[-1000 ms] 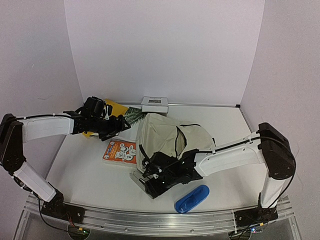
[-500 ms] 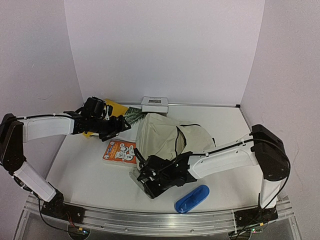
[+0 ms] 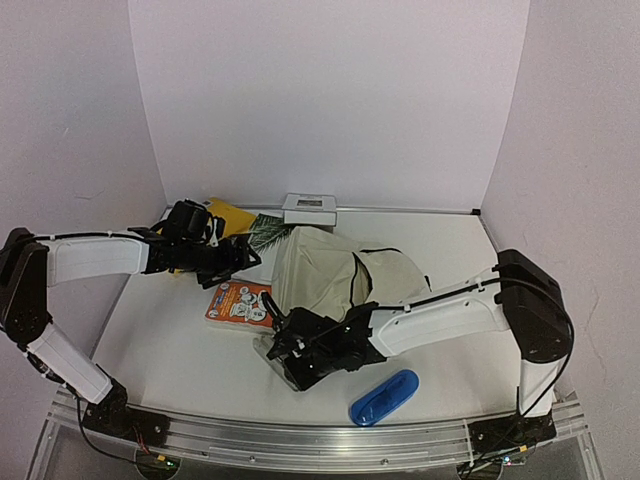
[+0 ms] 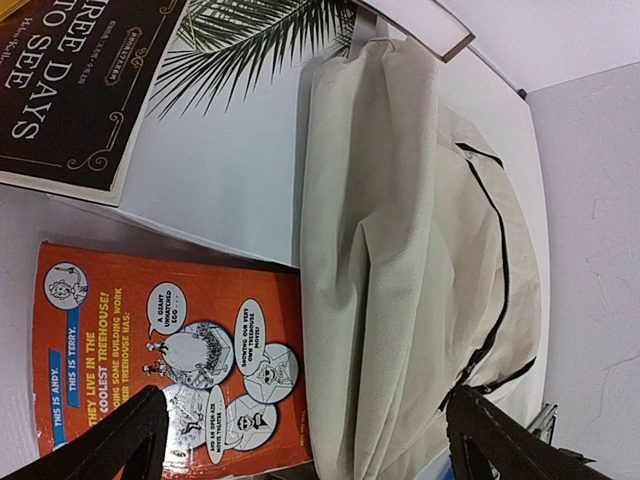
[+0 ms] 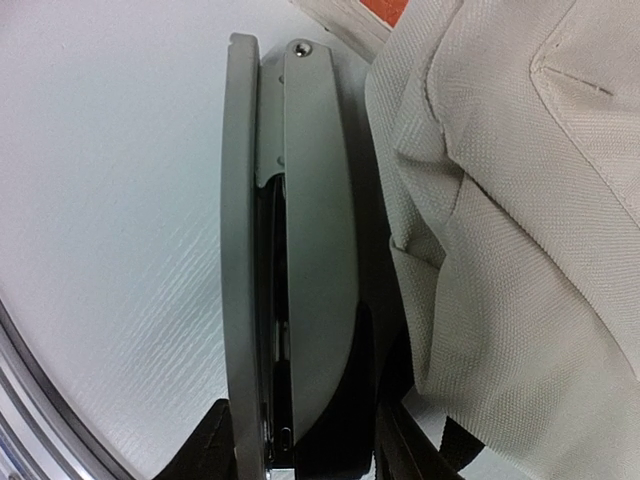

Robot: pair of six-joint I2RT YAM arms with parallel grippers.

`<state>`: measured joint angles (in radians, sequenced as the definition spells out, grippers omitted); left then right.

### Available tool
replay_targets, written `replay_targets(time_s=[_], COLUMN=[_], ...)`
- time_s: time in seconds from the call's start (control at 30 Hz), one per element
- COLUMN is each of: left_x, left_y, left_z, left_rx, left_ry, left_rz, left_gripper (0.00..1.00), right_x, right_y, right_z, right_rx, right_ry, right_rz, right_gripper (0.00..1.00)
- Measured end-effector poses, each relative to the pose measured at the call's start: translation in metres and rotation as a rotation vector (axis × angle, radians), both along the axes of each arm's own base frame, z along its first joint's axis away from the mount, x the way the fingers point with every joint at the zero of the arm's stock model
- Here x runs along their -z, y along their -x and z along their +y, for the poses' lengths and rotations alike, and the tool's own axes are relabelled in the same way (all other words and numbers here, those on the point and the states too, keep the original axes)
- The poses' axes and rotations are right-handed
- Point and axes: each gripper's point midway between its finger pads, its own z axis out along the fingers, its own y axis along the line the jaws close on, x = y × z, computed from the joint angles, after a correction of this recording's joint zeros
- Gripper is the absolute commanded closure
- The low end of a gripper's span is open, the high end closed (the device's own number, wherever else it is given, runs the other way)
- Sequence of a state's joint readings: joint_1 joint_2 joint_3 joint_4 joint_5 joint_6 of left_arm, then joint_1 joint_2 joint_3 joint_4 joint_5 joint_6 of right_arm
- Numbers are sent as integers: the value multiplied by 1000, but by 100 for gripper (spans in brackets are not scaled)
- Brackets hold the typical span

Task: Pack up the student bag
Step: Pick up the stationery from the center of the board.

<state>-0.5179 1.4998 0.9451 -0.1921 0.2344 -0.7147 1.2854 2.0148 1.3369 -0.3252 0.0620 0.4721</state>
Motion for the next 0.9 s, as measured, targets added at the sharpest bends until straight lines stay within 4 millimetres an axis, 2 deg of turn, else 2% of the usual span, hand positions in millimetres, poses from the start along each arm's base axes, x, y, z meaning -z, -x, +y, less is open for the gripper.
replay_targets(time_s=[0.07, 0.13, 0.23, 0.27, 0.3, 0.4, 0.6, 0.7, 0.8, 0.9], left_x=[1, -2, -13, -23, -27, -35, -31, -30, -30, -29], left_y=[1, 4, 7, 9, 10, 10, 14, 15, 14, 15], left_z=[0, -1, -3, -5, -6, -10, -12, -11, -11, -11], left_rx=[5, 16, 35, 53, 64, 87, 103, 103, 101, 100], left_ry=[0, 9, 38, 60, 68, 88, 96, 97, 99, 98], left_rz=[0, -9, -39, -67, -81, -102, -93, -91, -92, -90], left_gripper=[3, 3, 3, 3, 3, 3, 3, 3, 3, 3], right_x=[-4, -19, -33, -43, -48, -61, -56, -49, -40, -31], right_y=[-1, -1, 0, -1, -2, -5, -2, -3, -11, -18], right_z=[1, 7, 9, 10, 10, 12, 14, 21, 34, 39], right_rx=[0, -3, -4, -2, -1, -5, -54, -77, -95, -103], right_ry=[-12, -57, -87, -109, -120, -147, -135, -116, -105, -87], right_rz=[-4, -11, -15, -20, -22, -35, -31, -31, -39, -39], right_gripper=[82, 86, 88, 87, 85, 65, 42, 39, 39, 39])
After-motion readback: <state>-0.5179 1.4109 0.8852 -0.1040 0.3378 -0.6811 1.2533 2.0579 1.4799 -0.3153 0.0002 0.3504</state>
